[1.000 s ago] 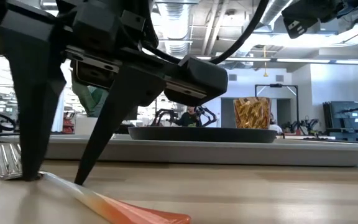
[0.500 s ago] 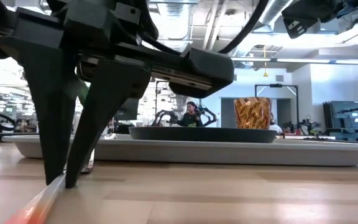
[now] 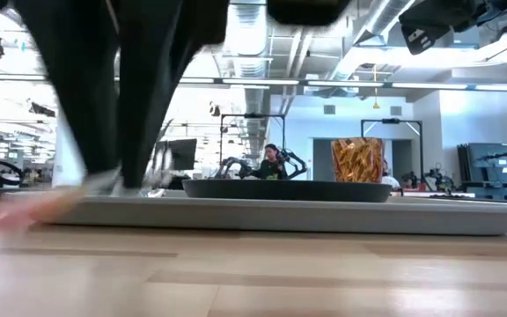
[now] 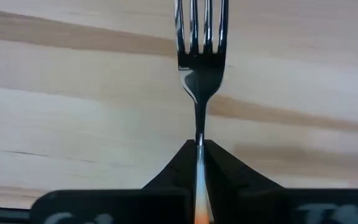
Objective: Pick and place plate/cup/fork/spoon on tray
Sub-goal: Put the orange fork on the gray tray to the right of the orange spoon
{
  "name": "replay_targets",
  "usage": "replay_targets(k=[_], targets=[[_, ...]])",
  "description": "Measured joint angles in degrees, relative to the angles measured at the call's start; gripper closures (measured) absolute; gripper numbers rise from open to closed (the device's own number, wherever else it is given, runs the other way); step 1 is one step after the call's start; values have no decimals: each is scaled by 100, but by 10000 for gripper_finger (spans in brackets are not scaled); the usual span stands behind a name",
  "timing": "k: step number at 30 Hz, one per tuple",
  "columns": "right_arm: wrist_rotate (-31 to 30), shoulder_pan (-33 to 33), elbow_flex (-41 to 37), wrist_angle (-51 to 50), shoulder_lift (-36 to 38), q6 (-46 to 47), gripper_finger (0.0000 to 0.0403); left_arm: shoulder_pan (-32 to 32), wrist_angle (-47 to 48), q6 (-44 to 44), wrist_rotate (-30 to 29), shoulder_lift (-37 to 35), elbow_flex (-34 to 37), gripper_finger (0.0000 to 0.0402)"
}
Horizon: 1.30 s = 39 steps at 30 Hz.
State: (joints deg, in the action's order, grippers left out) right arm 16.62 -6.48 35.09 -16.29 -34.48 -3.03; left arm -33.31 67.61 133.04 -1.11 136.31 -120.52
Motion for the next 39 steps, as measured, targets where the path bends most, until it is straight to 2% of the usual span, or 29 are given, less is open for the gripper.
replay_targets(k=[5,9,19,29,36,39], targets=[[0,0,0,0,0,0,397,-70,180,-212,-1046,-5,-351,394],[0,0,0,-1,0,0,397,64,678,-372,-1466,-15,-605,395],[-4,0,0,-2,0,2,397,856,1398,-1984,-1473,-30,-1149,395],[-7,0,-1,-21,0,0,397,1653,1486,-4149,-1481,-283,-1253,395],[-17,-4,0,-142,7,-2,397,2075,2263,-5056,-1508,-521,-1251,397],[-20,-4,-2,-171,11,-2,397,2168,2231,-5483,-1525,-533,-1249,400]])
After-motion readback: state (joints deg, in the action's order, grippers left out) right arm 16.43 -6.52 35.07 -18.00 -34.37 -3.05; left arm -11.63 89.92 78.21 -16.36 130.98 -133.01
